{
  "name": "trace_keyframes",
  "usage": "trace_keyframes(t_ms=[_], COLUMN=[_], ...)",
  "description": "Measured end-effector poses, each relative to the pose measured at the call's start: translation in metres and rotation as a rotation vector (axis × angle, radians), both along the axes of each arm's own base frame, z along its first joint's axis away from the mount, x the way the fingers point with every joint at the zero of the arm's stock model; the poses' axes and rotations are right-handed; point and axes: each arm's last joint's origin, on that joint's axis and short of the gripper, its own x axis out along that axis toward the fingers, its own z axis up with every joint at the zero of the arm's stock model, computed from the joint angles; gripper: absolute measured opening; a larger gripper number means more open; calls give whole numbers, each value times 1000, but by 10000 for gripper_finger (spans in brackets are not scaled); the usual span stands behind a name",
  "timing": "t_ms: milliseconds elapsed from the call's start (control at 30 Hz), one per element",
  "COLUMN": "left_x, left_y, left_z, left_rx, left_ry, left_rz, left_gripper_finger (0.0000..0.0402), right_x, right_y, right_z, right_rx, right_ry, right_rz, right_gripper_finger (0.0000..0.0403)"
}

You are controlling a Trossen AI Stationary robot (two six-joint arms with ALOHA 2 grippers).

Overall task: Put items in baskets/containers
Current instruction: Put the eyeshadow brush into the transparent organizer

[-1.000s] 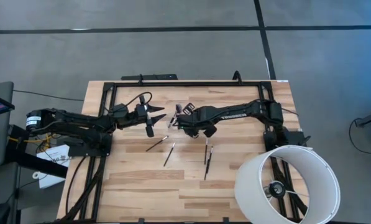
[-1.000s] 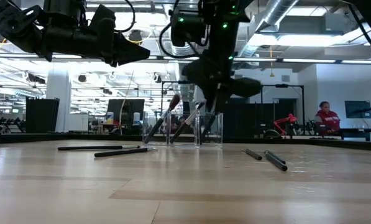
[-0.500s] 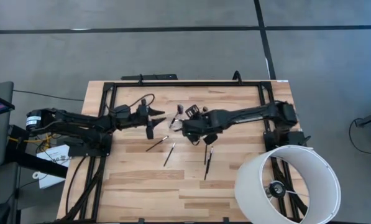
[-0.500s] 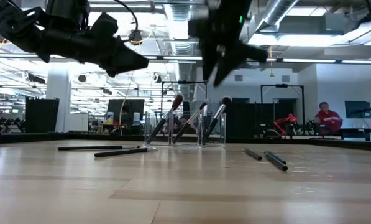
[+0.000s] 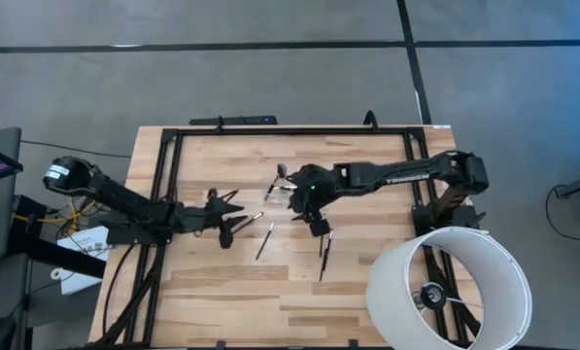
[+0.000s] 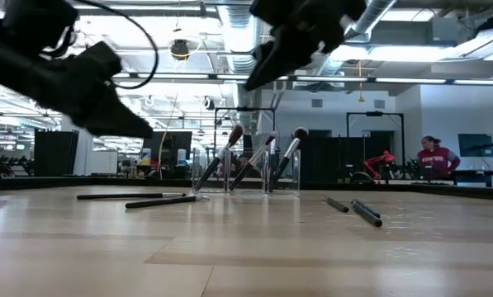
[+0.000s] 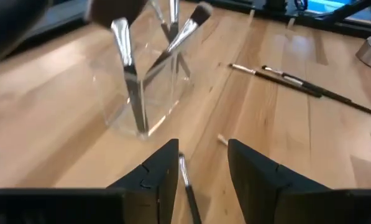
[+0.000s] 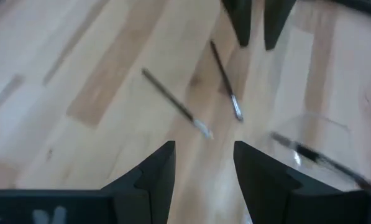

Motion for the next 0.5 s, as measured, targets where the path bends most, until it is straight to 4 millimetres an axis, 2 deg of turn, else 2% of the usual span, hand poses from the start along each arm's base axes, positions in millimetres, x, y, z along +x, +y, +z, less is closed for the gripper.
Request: trace_keyframes(t_ms=[100, 167, 233, 267, 367, 500], left_x=[-7, -8, -7, -6, -3, 7], left_y=[-3, -4, -4, -4, -6, -10], left_z=[-7, -11, -13, -15, -25, -40], left_rx=[-6, -7, -32, -44, -40, -32], left_ry=[10, 14, 14, 15, 50, 95], left_rz=[23, 35, 49, 59, 72, 90], left_gripper_finger=[136, 136, 136, 136, 136, 136], right_x=[5, 2, 8, 5, 6, 4], right_y=[10, 16, 22, 25, 31, 32], right_z=[-27, -43, -50, -55, -61, -51], right_rx=[23, 26, 27, 27, 15, 8], right_ry=[-59, -63, -136, -127, -151, -182], right_rz=[33, 49, 66, 73, 100, 114], right_gripper_finger=[152, 150, 149, 149, 148, 147])
